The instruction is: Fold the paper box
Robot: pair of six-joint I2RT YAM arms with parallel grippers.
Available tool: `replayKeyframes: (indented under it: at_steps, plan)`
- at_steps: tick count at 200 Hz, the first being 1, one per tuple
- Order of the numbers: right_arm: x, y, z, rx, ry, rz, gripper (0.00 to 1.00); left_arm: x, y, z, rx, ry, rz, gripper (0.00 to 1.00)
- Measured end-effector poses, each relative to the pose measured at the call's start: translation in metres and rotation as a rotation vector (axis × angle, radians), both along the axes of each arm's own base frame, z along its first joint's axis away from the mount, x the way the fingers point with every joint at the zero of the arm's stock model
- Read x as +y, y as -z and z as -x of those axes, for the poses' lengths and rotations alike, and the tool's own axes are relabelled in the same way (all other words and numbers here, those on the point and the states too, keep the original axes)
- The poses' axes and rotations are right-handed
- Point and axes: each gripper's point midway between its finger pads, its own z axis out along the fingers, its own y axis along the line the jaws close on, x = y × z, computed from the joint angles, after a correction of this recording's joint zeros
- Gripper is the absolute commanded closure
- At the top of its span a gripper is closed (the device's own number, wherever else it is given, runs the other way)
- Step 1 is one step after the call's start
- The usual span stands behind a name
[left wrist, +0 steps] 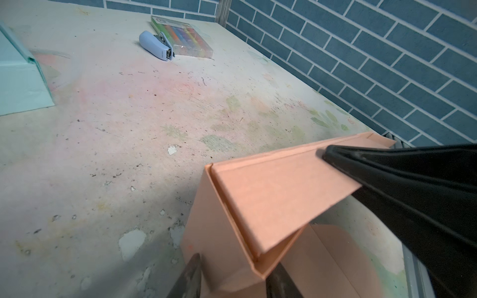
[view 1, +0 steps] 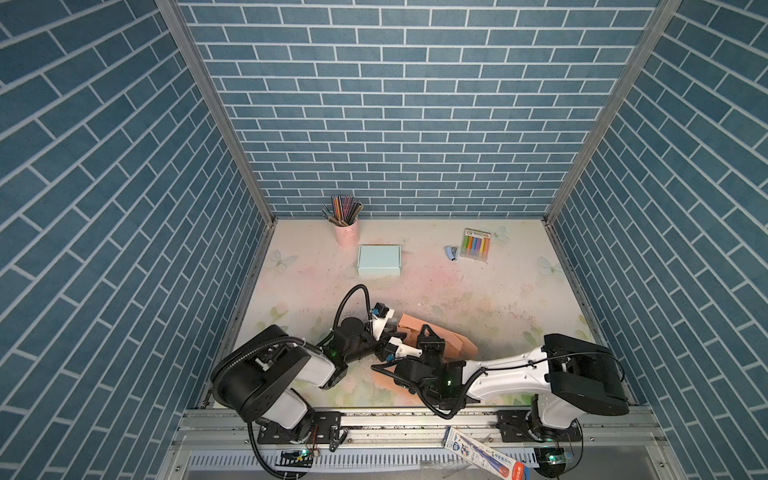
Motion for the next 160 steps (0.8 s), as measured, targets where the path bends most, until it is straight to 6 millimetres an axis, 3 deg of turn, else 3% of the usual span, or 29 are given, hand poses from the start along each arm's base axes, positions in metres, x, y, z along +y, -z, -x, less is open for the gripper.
replayKeyframes:
  at_steps: [100,134,160]
  plan:
    - [0.001,-0.001,0.007,0.031,-0.01,-0.008,1.0,0.003,-0.001,-0.008,-0.063,-0.09,-0.04,0.78]
    - [0.007,-0.002,0.012,0.086,-0.016,-0.049,0.87,0.007,-0.002,-0.007,-0.078,-0.104,-0.042,0.82]
    - [0.02,-0.019,0.028,0.157,-0.059,-0.204,0.77,0.008,-0.003,-0.009,-0.089,-0.118,-0.05,0.83]
